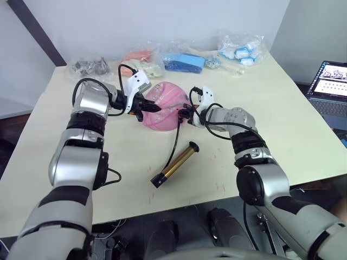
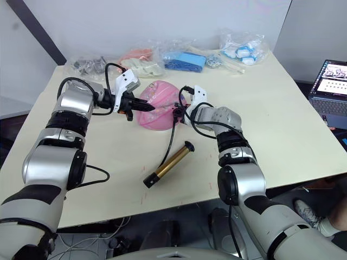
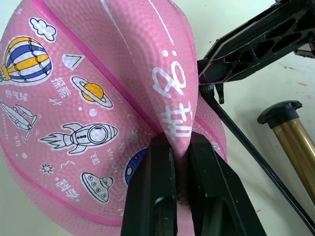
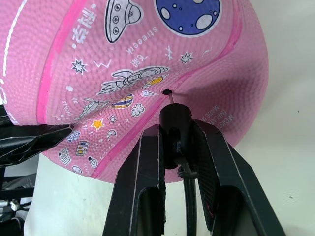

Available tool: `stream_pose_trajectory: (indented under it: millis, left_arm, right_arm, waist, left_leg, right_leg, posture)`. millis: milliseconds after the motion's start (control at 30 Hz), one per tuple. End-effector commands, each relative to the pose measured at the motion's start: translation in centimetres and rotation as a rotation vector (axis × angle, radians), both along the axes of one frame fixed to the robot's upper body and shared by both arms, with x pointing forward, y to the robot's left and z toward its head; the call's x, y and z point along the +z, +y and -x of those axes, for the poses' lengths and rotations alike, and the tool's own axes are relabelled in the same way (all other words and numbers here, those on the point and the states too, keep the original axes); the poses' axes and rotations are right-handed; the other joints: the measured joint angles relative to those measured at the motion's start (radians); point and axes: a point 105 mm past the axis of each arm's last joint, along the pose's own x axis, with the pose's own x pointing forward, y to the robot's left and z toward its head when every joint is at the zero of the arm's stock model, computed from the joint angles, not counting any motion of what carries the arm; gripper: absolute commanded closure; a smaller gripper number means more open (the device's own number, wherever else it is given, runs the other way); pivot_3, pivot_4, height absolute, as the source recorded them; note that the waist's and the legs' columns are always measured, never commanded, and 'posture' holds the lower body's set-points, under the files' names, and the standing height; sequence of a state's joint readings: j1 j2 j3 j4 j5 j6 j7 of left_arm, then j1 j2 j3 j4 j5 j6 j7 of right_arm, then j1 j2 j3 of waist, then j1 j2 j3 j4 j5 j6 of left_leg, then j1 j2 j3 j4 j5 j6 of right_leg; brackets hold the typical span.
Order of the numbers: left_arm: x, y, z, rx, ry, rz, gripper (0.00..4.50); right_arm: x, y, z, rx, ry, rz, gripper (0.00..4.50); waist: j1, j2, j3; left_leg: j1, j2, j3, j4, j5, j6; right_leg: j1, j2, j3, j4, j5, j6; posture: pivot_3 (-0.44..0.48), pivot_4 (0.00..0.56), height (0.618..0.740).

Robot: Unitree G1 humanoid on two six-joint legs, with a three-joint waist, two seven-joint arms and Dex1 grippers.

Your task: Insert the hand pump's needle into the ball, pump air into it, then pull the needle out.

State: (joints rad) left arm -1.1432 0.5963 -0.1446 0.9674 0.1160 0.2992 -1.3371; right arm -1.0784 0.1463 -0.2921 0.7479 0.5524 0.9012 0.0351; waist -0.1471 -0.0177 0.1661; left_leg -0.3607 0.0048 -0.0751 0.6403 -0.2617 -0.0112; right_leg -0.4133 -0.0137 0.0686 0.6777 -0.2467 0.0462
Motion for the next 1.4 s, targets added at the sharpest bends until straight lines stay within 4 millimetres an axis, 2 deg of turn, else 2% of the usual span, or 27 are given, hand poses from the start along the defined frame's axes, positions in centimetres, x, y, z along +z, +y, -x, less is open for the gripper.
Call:
stream_pose_trajectory:
  millis: [33,100,133,233,467,567,767,900,1067,1200,1400]
  left_arm:
    - [-2.9,-2.1,1.2,-0.098,0.111,0.009,4.50]
    - [-2.9,-2.0,1.1,-0.088,0.105,0.010,4.50]
    - [-2.9,-2.0,1.0,-0.083,0.104,0.011,4.50]
    - [-2.9,-1.9,0.7,-0.060,0.091,0.015,4.50]
    - [-2.8,-2.0,0.2,-0.024,0.067,0.026,4.50]
    - [-2.8,-2.1,0.0,-0.020,0.059,0.030,4.50]
    - [-2.4,-2.2,-0.3,-0.013,0.040,0.030,4.50]
    - [-2.2,-2.3,-0.5,-0.009,0.028,0.032,4.50]
    - [-1.9,-2.5,-0.7,-0.009,0.016,0.035,4.50]
    - [-1.6,-2.7,-0.8,-0.013,-0.006,0.042,4.50]
    - [-1.6,-3.2,-0.8,-0.036,-0.025,0.048,4.50]
  right_arm:
    - [1.1,2.0,0.4,0.056,-0.066,-0.008,3.16]
    - [1.2,1.7,0.3,0.046,-0.092,0.024,2.45]
    - [1.1,1.5,0.2,0.042,-0.107,0.049,1.81]
    - [0.7,0.8,0.8,0.067,-0.166,0.155,0.43]
    - [0.8,-1.0,3.9,0.090,-0.264,0.260,0.43]
    - [0.9,-2.5,4.6,0.056,-0.369,0.388,0.43]
    - [1.1,-4.2,5.5,0.015,-0.572,0.591,0.43]
    - [1.1,-4.7,5.5,-0.030,-0.617,0.645,0.43]
    - [1.8,-3.8,6.8,-0.032,-0.650,0.608,0.43]
    - [2.7,-2.8,7.8,-0.051,-0.610,0.491,0.43]
    - [3.4,-2.9,7.7,-0.109,-0.553,0.425,0.43]
  waist:
    - [0.000,0.000,0.000]
    - [0.007,0.001,0.001]
    - [0.009,0.001,0.000]
    - [0.021,0.001,0.000]
    - [0.048,0.001,0.000]
    - [0.055,0.001,0.000]
    - [0.058,0.001,0.000]
    - [0.057,0.001,0.001]
    - [0.064,0.001,0.001]
    - [0.064,0.001,0.001]
    - [0.078,0.001,0.001]
  left_leg:
    - [0.000,0.000,0.000,0.000,0.000,0.000]
    - [-0.001,0.000,-0.001,0.000,0.000,0.000]
    - [-0.002,0.000,-0.001,0.000,0.000,0.000]
    - [-0.002,-0.001,0.000,0.000,0.000,0.000]
    - [-0.005,-0.003,-0.002,0.002,0.000,0.000]
    - [-0.007,-0.003,-0.002,0.002,0.000,0.000]
    - [-0.012,-0.004,-0.003,0.003,0.000,0.000]
    - [-0.017,-0.004,-0.007,0.006,0.000,0.000]
    - [-0.020,-0.004,-0.011,0.008,0.000,0.000]
    - [-0.020,-0.003,-0.012,0.008,0.000,0.000]
    - [-0.020,-0.003,-0.013,0.009,0.000,-0.001]
  right_leg:
    - [0.000,0.000,0.000,0.000,0.000,0.000]
    - [0.000,0.000,-0.001,0.000,0.000,0.000]
    - [0.000,0.000,-0.001,0.000,0.000,0.000]
    - [0.000,-0.002,-0.001,-0.001,0.000,0.000]
    - [-0.001,-0.004,-0.002,-0.003,0.000,0.000]
    - [-0.001,-0.004,-0.003,-0.003,0.000,0.000]
    - [-0.003,-0.004,-0.005,-0.007,0.000,0.000]
    - [-0.005,-0.004,-0.009,-0.008,0.000,0.000]
    - [-0.005,-0.004,-0.014,-0.008,0.000,-0.001]
    - [-0.005,-0.004,-0.015,-0.008,0.001,-0.002]
    - [-0.005,-0.004,-0.016,-0.008,0.003,-0.006]
  posture:
    - [0.000,0.150,0.740]
    - [0.000,0.150,0.740]
    - [0.000,0.150,0.740]
    - [0.000,0.150,0.740]
    - [0.000,0.150,0.740]
    - [0.000,0.150,0.740]
    - [0.000,0.150,0.740]
    - [0.000,0.150,0.740]
    - [0.000,0.150,0.740]
    - [0.000,0.150,0.740]
    - [0.000,0.150,0.740]
